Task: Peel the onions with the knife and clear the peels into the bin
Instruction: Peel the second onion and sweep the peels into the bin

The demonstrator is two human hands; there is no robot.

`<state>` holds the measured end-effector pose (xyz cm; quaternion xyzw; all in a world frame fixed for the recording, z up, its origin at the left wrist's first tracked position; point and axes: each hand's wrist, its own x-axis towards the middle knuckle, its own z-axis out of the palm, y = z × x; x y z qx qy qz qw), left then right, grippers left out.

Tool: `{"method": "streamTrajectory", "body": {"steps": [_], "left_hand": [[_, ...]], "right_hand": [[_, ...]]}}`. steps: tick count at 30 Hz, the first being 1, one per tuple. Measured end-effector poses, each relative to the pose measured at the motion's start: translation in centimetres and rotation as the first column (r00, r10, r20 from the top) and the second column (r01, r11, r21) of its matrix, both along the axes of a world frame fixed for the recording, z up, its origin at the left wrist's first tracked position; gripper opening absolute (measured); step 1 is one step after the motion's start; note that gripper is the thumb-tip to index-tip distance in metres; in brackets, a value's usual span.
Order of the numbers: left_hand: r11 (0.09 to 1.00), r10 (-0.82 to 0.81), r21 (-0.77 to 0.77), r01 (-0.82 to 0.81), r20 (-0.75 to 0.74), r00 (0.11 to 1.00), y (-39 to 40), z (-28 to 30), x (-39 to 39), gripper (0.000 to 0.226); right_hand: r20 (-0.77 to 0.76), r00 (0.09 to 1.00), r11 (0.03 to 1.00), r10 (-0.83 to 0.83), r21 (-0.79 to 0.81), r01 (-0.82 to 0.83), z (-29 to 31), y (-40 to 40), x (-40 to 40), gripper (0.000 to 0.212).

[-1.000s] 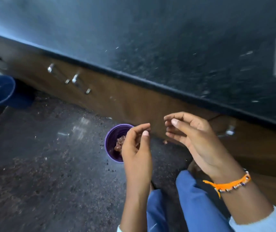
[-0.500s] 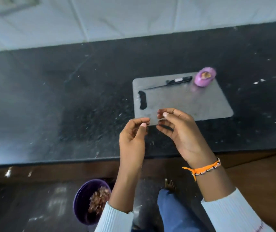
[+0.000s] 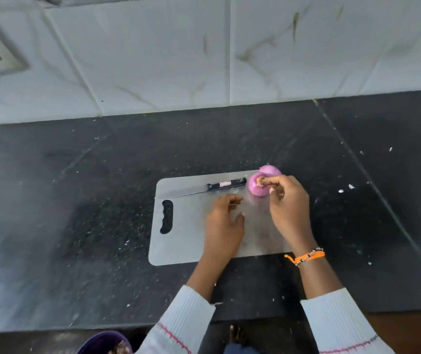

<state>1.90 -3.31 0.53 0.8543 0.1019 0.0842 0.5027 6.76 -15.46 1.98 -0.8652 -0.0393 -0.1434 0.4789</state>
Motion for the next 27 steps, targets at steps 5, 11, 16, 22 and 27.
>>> {"method": "streamTrajectory", "body": {"steps": [5,11,16,22,27], "left_hand": [[0.985,-0.091,0.152,0.083,0.048,0.995,-2.1,-0.3,3.8,0.057],[0.97,-0.142,0.206,0.127,0.059,0.988,-3.0,-1.2,6.7,0.06],[0.967,-0.143,0.219,0.127,0.057,0.988,-3.3,-1.5,7.9,0.061],[0.97,-0.08,0.236,0.049,0.123,0.989,-2.0,-1.5,6.5,0.051],[0.97,-0.008,0.243,-0.025,0.132,0.991,1.8,-1.2,3.1,0.056]], "right_hand": [[0.008,1.0,0.977,-0.025,-0.212,0.026,-1.5,-1.4,4.3,0.037],[-0.133,0.979,0.924,0.156,-0.33,-0.192,-3.3,-2.3,7.3,0.051],[-0.124,0.975,0.931,0.185,-0.295,-0.214,-4.3,-3.0,8.0,0.057],[-0.055,0.994,0.956,0.095,-0.272,-0.107,-4.4,-2.2,6.6,0.054],[0.002,0.986,0.972,0.167,-0.17,-0.164,-4.4,-0.9,1.6,0.058]]}}
